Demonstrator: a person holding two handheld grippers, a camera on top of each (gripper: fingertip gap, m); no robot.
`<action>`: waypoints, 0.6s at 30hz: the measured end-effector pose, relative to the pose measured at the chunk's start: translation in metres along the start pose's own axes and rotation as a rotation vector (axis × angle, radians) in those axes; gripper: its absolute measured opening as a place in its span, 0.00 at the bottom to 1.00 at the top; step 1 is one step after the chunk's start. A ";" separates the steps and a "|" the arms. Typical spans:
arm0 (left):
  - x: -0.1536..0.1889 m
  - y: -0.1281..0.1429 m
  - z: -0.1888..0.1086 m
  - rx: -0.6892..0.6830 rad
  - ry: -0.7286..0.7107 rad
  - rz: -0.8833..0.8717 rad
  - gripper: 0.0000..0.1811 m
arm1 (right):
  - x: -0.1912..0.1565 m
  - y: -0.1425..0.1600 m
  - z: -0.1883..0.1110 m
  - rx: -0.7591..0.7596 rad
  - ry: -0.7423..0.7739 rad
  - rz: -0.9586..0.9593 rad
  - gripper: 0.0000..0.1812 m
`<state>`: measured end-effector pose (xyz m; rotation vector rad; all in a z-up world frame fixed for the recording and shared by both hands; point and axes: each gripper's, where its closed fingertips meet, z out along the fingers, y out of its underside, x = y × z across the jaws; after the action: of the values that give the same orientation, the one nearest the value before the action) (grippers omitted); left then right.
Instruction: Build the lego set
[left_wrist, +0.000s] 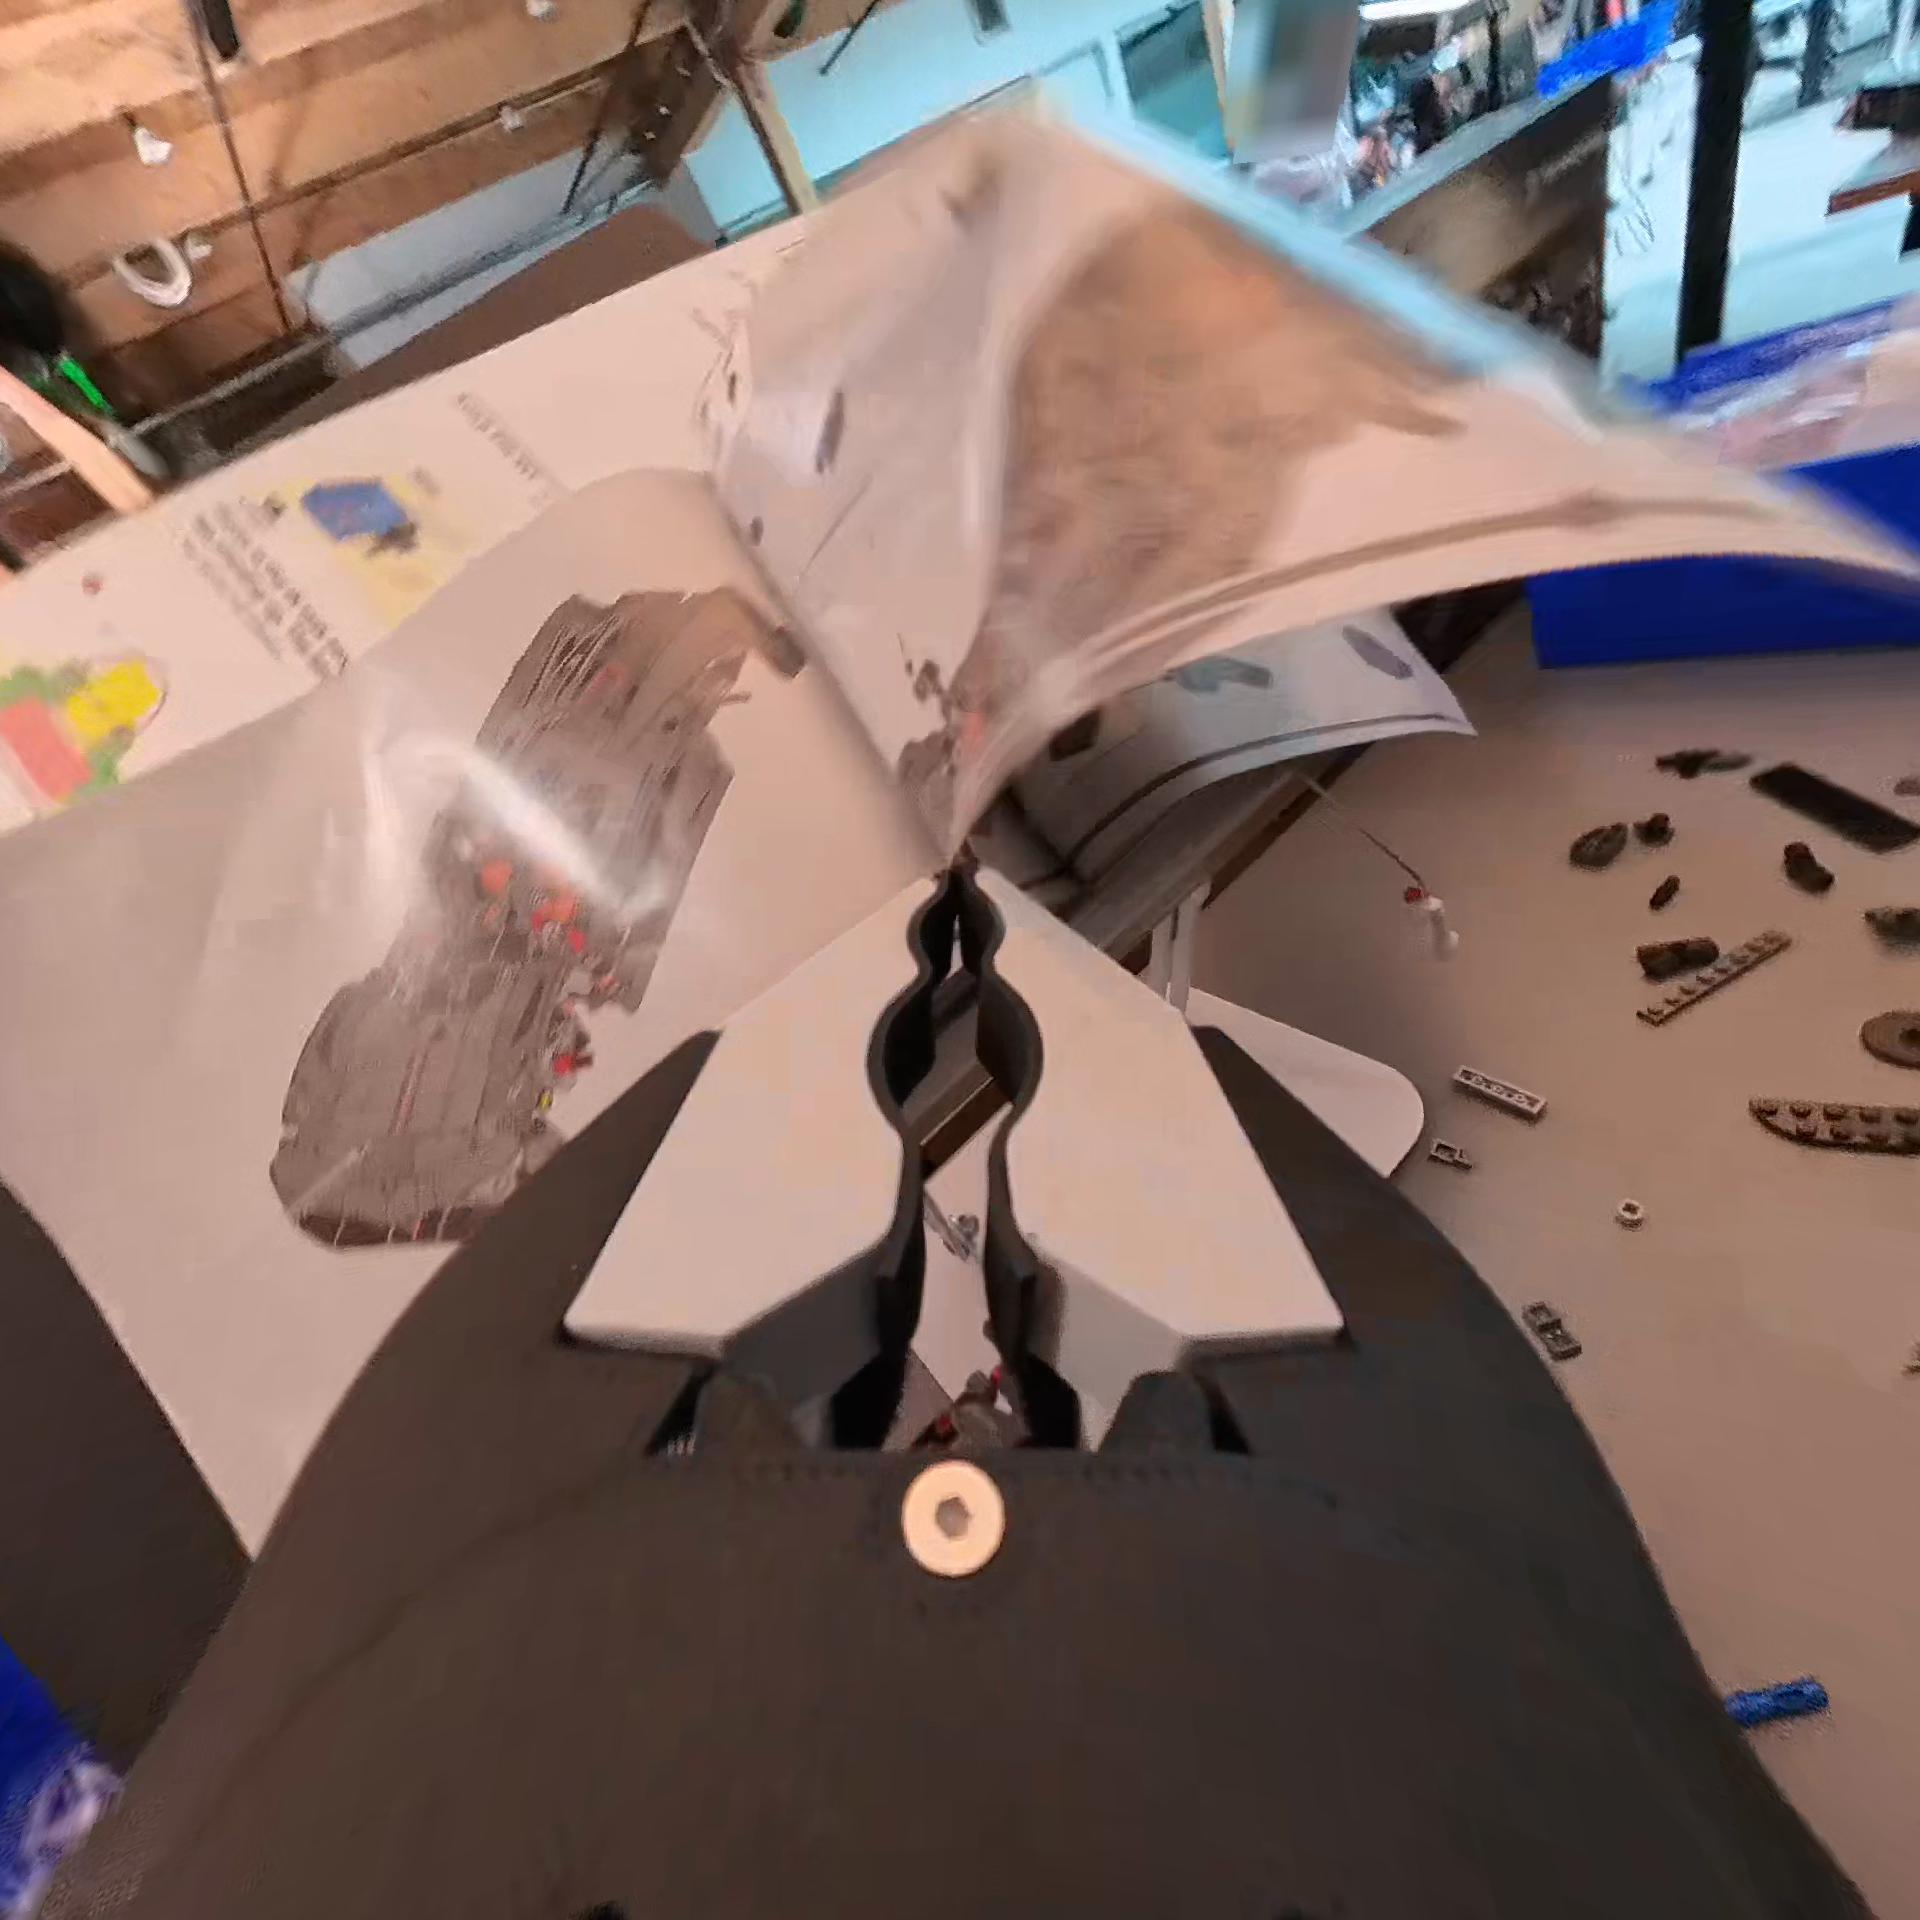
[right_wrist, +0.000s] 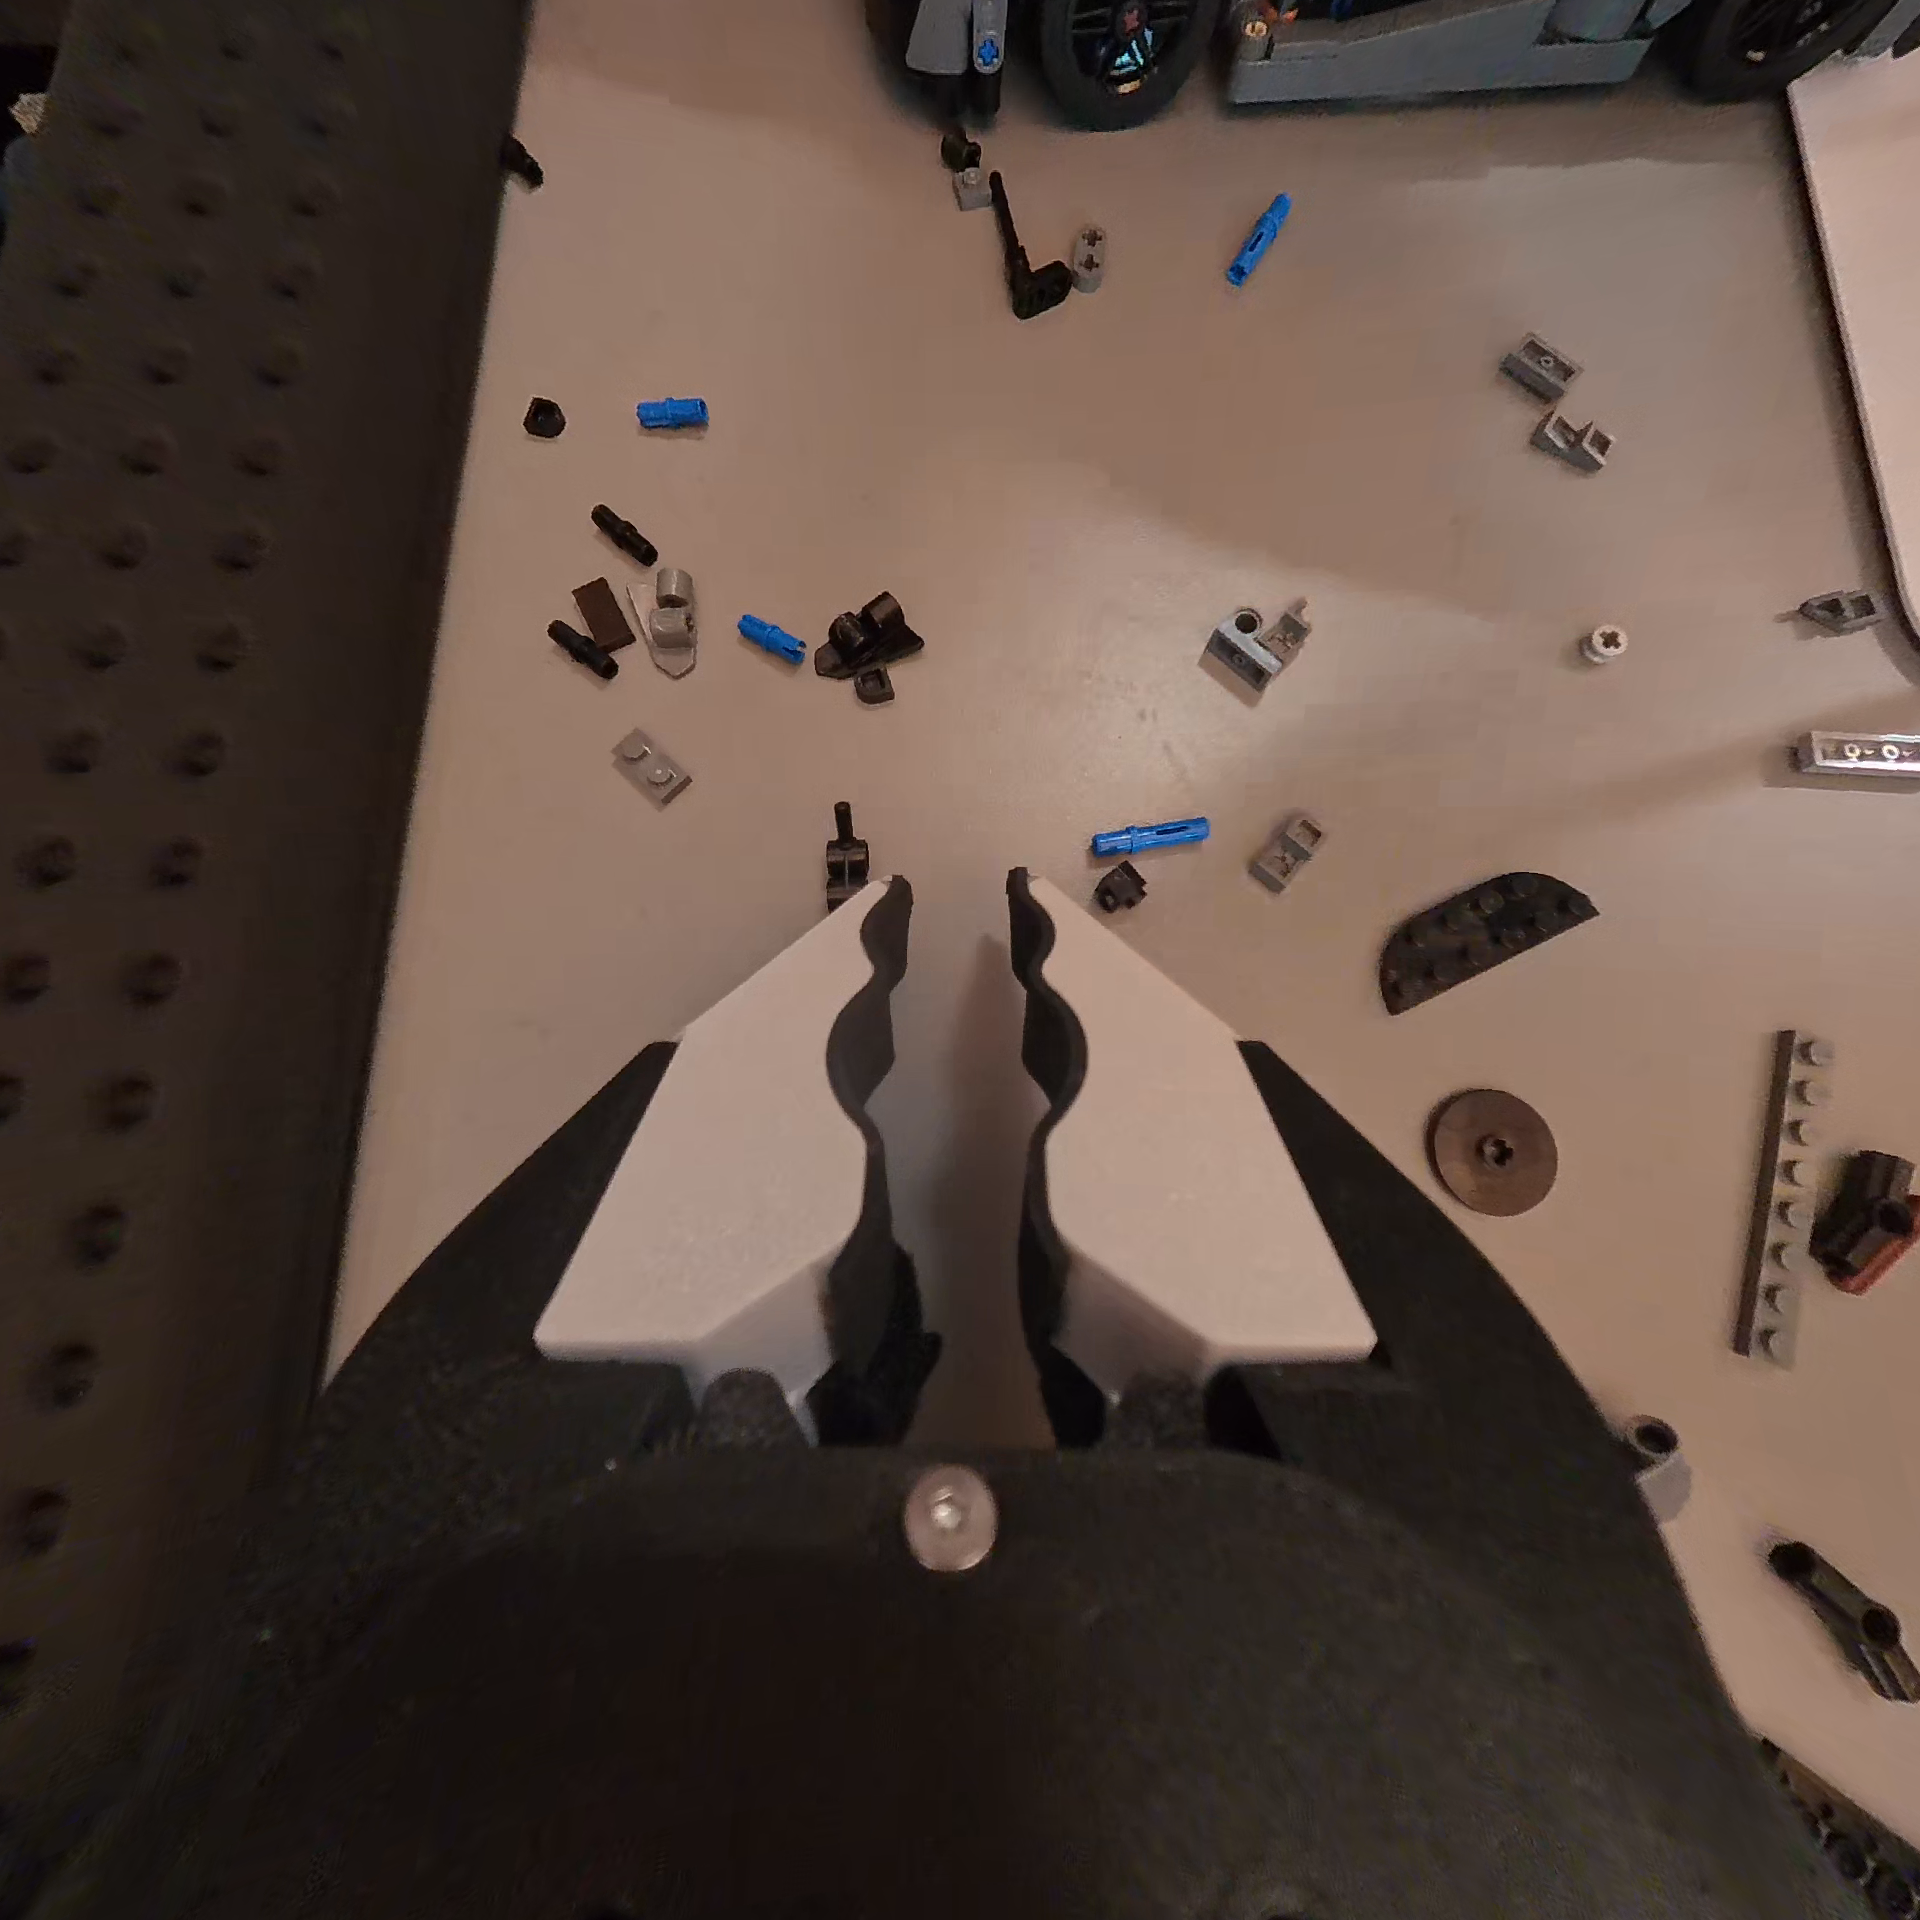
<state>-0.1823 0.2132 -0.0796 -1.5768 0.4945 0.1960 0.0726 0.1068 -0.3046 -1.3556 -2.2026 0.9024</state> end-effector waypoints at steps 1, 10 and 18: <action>-0.006 0.004 -0.003 0.005 -0.016 -0.035 0.00 | 0.000 0.000 0.000 -0.001 0.000 0.000 0.09; -0.019 0.012 -0.009 0.085 0.041 -0.264 0.09 | 0.000 0.001 0.001 -0.004 -0.001 0.003 0.09; -0.024 -0.010 -0.022 0.189 0.042 -0.312 0.15 | 0.000 0.002 0.002 -0.009 -0.005 0.003 0.09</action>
<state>-0.2031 0.1964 -0.0594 -1.4527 0.2846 -0.1195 0.0730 0.1068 -0.3071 -1.3625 -2.2113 0.8992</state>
